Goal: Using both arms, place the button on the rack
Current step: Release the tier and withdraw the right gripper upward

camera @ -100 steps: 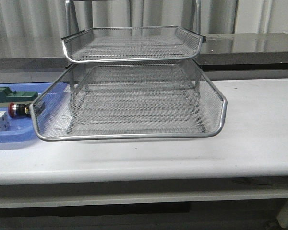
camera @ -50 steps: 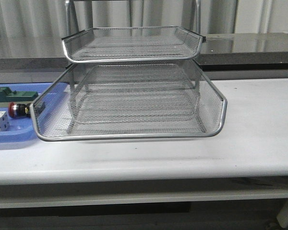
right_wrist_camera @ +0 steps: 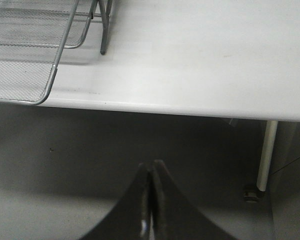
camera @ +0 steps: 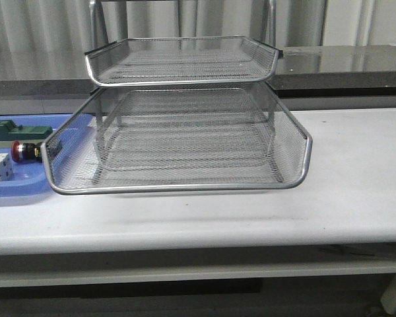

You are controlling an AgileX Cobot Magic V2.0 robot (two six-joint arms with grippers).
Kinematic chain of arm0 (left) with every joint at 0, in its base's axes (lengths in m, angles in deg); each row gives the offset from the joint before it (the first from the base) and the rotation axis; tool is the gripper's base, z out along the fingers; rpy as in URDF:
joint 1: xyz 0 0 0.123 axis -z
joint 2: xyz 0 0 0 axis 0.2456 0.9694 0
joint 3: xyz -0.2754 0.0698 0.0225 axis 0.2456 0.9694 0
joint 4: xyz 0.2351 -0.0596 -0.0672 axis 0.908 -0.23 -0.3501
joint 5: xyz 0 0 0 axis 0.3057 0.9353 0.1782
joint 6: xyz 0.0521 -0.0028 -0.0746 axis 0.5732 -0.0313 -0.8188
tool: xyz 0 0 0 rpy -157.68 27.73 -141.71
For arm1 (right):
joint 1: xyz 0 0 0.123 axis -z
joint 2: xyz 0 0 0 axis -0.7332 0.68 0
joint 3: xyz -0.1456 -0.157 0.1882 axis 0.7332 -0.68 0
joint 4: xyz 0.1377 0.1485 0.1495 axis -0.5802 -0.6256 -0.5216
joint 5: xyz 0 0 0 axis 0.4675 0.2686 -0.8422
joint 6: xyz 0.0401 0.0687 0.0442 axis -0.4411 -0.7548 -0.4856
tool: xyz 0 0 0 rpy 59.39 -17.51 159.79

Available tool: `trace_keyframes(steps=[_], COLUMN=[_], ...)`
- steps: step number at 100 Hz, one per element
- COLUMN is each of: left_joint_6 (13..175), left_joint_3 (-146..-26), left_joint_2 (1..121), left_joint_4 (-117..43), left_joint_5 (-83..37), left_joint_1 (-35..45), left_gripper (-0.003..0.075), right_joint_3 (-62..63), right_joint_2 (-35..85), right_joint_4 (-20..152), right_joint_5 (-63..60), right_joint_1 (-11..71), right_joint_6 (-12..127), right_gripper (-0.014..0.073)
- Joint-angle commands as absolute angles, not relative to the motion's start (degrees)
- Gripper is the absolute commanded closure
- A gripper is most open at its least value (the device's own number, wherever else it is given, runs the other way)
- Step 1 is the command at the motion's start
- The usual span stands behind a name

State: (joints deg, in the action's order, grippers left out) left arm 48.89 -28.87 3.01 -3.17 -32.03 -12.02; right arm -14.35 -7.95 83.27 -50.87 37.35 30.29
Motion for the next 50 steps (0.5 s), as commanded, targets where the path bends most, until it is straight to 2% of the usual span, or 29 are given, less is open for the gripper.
trace_keyframes(steps=[1,29,50], left_joint_6=[48.3,48.3,48.3], left_joint_3=[-25.7,-26.9,-34.2], left_joint_2=[1.2,1.2,4.5], left_joint_4=[-3.2,-3.5,-10.4], left_joint_5=[-36.6,-41.2,-36.4], left_joint_1=[-11.9,-11.9,-11.9], left_gripper=[0.0741,0.0741,0.0741], right_joint_3=[-12.7,-12.7,-12.7], right_joint_2=[-7.6,-7.6,-7.6], right_joint_4=[84.2,84.2,84.2], right_joint_5=[-47.5,-47.5,-47.5], right_joint_1=[37.4,37.4,37.4], right_joint_6=[30.6,30.6,30.6], right_gripper=[0.0664,0.0664,0.0664])
